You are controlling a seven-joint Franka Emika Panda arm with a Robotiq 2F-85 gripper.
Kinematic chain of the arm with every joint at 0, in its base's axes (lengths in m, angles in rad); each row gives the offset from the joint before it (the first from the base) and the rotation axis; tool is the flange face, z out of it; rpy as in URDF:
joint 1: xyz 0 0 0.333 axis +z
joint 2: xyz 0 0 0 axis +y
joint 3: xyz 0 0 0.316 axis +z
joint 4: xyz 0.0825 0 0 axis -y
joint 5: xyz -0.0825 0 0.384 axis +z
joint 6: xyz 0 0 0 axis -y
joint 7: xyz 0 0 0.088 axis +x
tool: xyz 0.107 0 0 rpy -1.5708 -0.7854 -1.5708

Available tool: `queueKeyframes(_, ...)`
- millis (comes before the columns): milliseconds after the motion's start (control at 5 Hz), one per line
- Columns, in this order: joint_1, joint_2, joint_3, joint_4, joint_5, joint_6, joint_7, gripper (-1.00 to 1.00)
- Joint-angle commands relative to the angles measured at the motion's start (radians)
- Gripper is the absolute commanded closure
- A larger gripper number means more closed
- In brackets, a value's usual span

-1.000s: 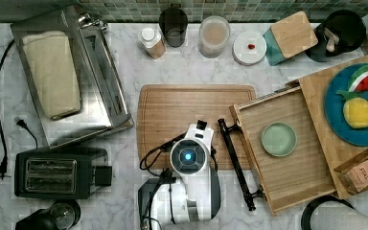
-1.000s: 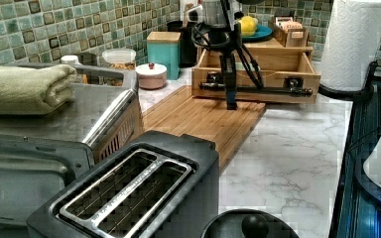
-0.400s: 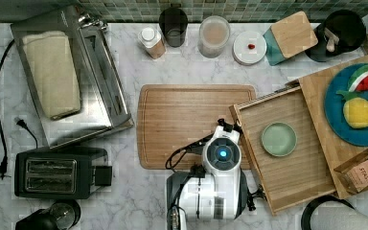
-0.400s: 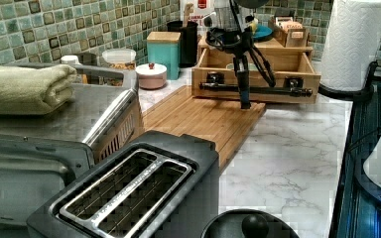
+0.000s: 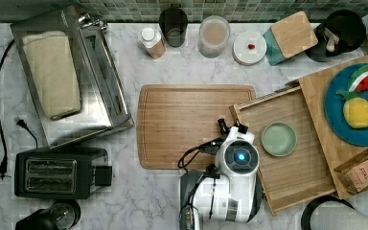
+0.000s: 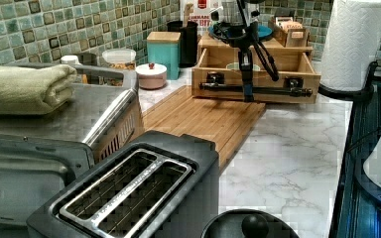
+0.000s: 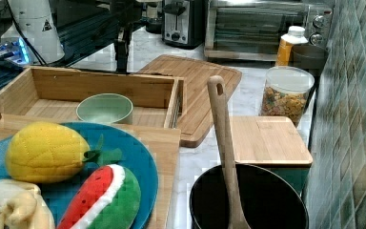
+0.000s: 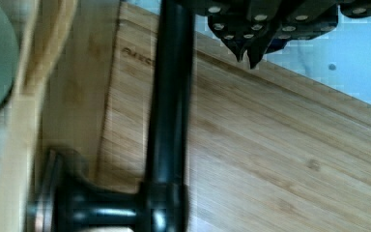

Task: Close the drawer.

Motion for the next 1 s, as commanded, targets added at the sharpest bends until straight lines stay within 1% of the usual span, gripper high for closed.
queueKeyframes(200,-0.068,0.023,-0.044,0.088,-0.038,0.032,-0.19,1.0)
queueKeyframes(400,-0.089,0.043,-0.057,0.118,-0.037,0.022,-0.235,1.0)
queueKeyframes(600,-0.109,0.086,-0.09,0.164,-0.013,0.036,-0.317,1.0)
queueKeyframes(800,-0.141,0.098,-0.12,0.216,-0.007,0.031,-0.335,1.0)
queueKeyframes(1000,-0.155,0.149,-0.158,0.323,0.006,-0.033,-0.38,1.0)
